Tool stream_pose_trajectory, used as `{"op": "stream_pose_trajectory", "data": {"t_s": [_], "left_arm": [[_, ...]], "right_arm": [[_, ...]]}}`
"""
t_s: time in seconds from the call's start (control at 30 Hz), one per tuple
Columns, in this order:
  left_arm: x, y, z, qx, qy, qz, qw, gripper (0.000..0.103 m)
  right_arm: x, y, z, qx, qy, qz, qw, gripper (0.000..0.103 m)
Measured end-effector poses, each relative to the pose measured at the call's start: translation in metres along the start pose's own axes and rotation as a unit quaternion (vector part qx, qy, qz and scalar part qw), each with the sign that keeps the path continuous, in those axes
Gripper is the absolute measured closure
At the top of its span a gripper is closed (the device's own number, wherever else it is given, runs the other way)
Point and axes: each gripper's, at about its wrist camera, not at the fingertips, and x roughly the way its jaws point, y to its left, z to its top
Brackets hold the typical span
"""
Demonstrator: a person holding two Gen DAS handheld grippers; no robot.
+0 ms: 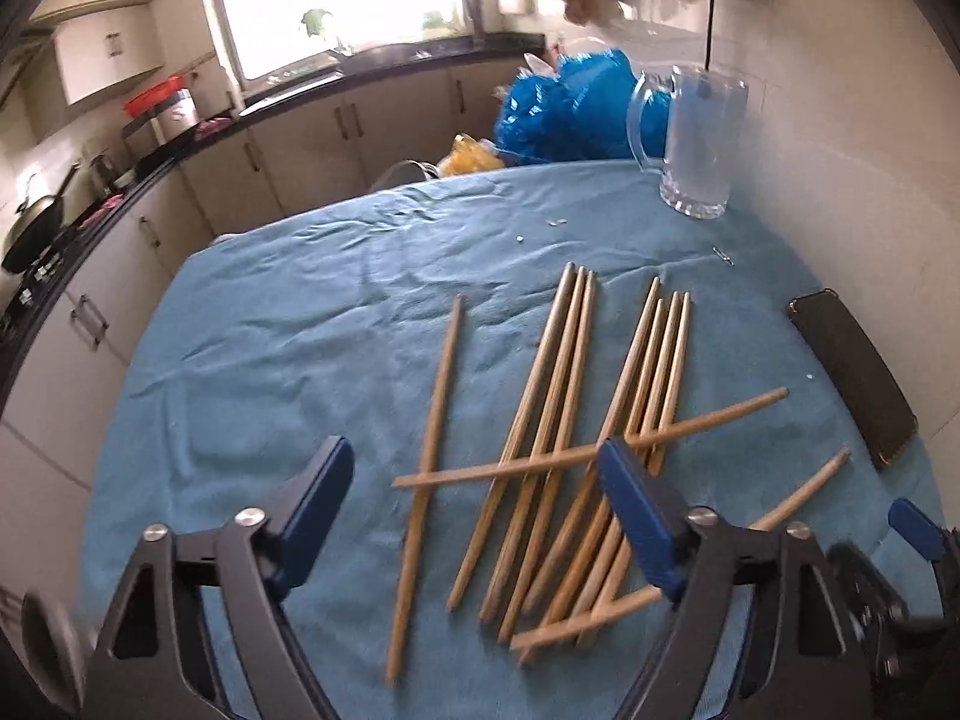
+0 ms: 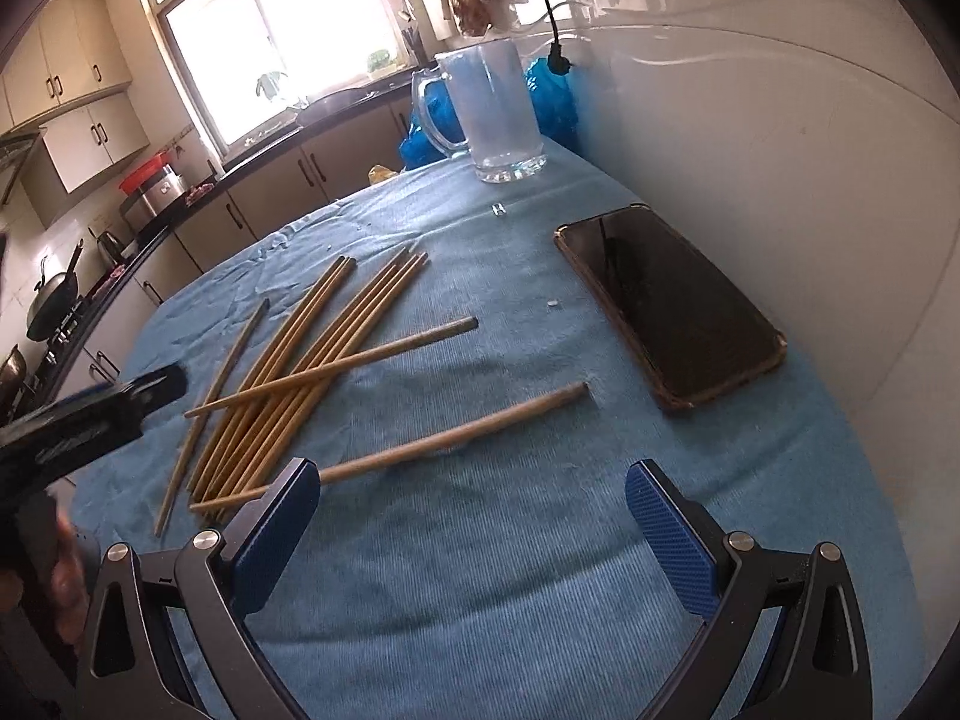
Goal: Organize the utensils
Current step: 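Lower the left tool onto a wooden chopstick and close it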
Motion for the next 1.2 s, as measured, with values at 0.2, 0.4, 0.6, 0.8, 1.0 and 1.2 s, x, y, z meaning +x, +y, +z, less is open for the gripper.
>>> {"op": "stream_pose_trajectory", "data": {"t_s": [0.2,0.4,0.6,0.8,1.0,1.2], "left_arm": [[0.041,-0.002,0.011,0.004,0.051,-0.056,0.9971,0.026],[0.051,-0.008,-0.003,-0.003,0.123,-0.093,0.988,0.066],[0.029,-0.013,-0.033,-0.001,0.131,-0.093,0.987,0.077],[0.005,0.009,-0.066,-0.05,0.141,-0.151,0.9772,0.091],[-0.013,0.03,-0.053,-0.083,0.083,-0.111,0.9869,0.094],[0.015,0.014,-0.026,-0.064,0.077,-0.086,0.9912,0.088]], "right_arm": [[0.008,-0.001,-0.004,0.007,0.013,0.013,1.0,0.0],[0.013,-0.005,-0.003,0.011,0.019,0.013,1.0,0.0],[0.009,-0.009,-0.002,0.016,0.02,0.013,1.0,0.0],[0.012,-0.01,-0.001,0.014,0.028,0.01,0.999,0.0],[0.012,0.009,0.005,-0.016,0.02,0.011,1.0,0.0],[0.019,0.02,0.01,-0.034,0.017,0.009,0.999,0.0]]}}
